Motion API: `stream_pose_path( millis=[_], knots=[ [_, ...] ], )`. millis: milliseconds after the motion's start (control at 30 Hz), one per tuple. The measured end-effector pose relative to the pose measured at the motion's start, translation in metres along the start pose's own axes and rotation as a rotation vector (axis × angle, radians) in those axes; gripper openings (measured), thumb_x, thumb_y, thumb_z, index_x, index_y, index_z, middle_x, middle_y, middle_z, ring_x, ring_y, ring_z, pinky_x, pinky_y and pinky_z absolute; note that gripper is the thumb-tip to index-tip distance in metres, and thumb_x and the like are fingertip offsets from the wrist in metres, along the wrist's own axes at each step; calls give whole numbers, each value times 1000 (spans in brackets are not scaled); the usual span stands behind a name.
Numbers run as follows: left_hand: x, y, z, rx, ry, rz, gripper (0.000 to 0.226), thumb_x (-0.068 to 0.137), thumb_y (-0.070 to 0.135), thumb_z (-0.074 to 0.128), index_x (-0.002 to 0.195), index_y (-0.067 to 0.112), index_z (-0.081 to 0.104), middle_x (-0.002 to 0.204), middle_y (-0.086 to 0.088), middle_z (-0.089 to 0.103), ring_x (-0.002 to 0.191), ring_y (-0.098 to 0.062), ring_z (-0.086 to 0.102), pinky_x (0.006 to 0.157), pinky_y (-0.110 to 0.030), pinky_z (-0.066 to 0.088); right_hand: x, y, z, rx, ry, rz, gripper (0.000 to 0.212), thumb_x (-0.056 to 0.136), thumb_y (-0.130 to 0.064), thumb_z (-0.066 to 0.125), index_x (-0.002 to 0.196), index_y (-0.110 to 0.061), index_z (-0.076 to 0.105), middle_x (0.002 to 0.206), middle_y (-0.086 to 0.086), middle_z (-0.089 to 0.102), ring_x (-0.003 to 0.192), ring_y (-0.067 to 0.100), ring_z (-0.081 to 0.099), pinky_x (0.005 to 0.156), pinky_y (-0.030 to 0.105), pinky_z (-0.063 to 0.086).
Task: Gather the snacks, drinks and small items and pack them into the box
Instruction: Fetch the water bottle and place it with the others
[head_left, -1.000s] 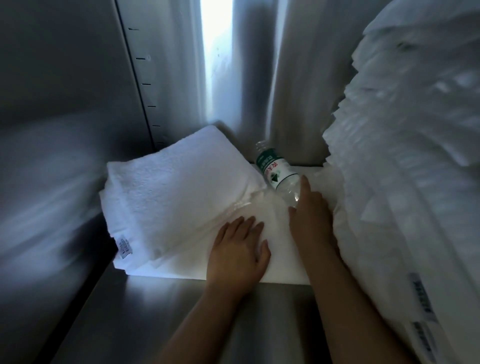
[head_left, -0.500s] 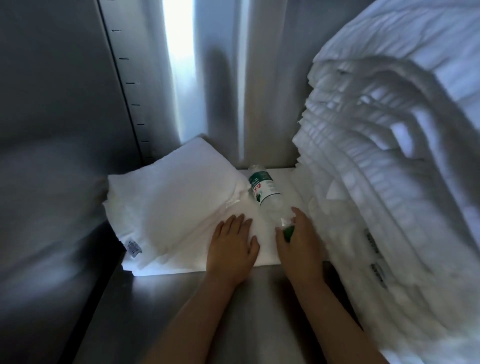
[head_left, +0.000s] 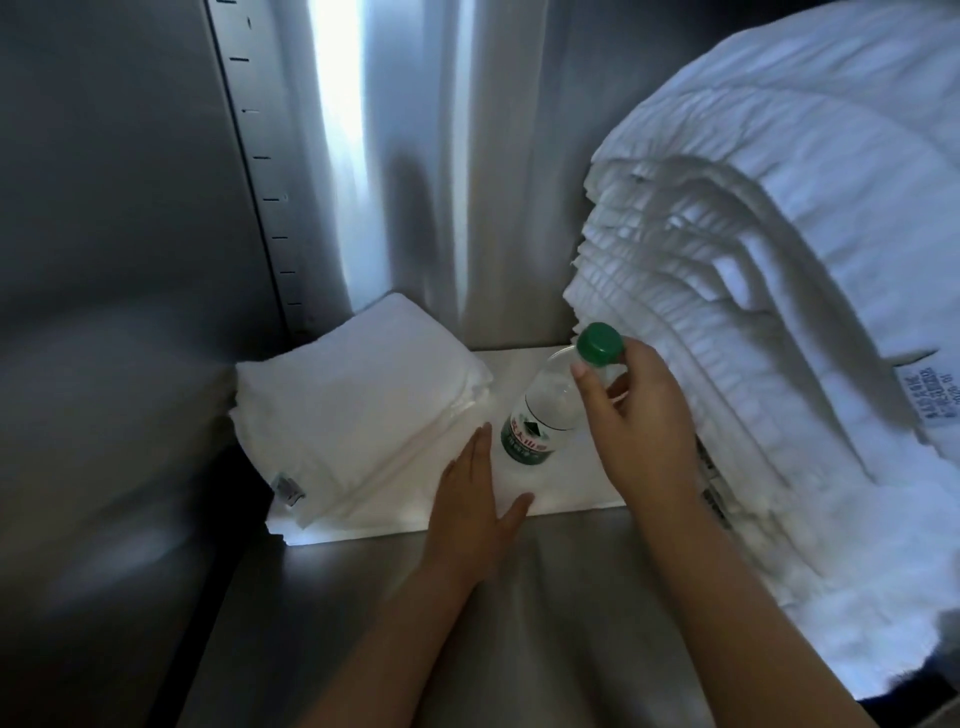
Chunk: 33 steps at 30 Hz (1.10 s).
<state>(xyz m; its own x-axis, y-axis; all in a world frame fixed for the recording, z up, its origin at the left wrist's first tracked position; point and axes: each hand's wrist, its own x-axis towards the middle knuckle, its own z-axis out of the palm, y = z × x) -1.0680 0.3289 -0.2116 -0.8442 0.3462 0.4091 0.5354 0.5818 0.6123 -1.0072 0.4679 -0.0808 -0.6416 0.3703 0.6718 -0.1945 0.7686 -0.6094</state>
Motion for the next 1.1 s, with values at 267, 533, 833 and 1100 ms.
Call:
stream_pose_path(
  millis=[267,533,833,1100],
  knots=[
    [11,11,4,-285,-4,-65,88,85,34,67,150,20,10,151,3,31,135,-10,34,111,-32,32,2,-12,16,79,-26,22,34,91,-43,53,116,-21,58,104,-7,56,94,8,54,81,36,50],
    [14,2,17,-83,111,-51,72,88,38,62,144,8,29,136,-9,48,122,-19,47,103,-34,39,-12,9,46,309,-204,125,71,84,-28,66,130,-61,24,115,-35,50,111,-4,53,90,29,51],
    [-33,14,-6,-221,95,-145,66,84,33,68,140,14,38,128,-5,53,117,-17,50,98,-37,43,-37,-1,37,312,-280,102,73,82,-42,65,141,-47,22,124,-11,49,112,4,52,91,39,51],
    [-144,59,-58,-74,301,-229,76,83,38,68,145,20,30,130,0,48,117,-10,47,96,-18,37,-82,-53,-11,443,-442,33,69,86,-44,58,144,-37,21,134,-5,49,115,13,55,91,39,52]
  ],
)
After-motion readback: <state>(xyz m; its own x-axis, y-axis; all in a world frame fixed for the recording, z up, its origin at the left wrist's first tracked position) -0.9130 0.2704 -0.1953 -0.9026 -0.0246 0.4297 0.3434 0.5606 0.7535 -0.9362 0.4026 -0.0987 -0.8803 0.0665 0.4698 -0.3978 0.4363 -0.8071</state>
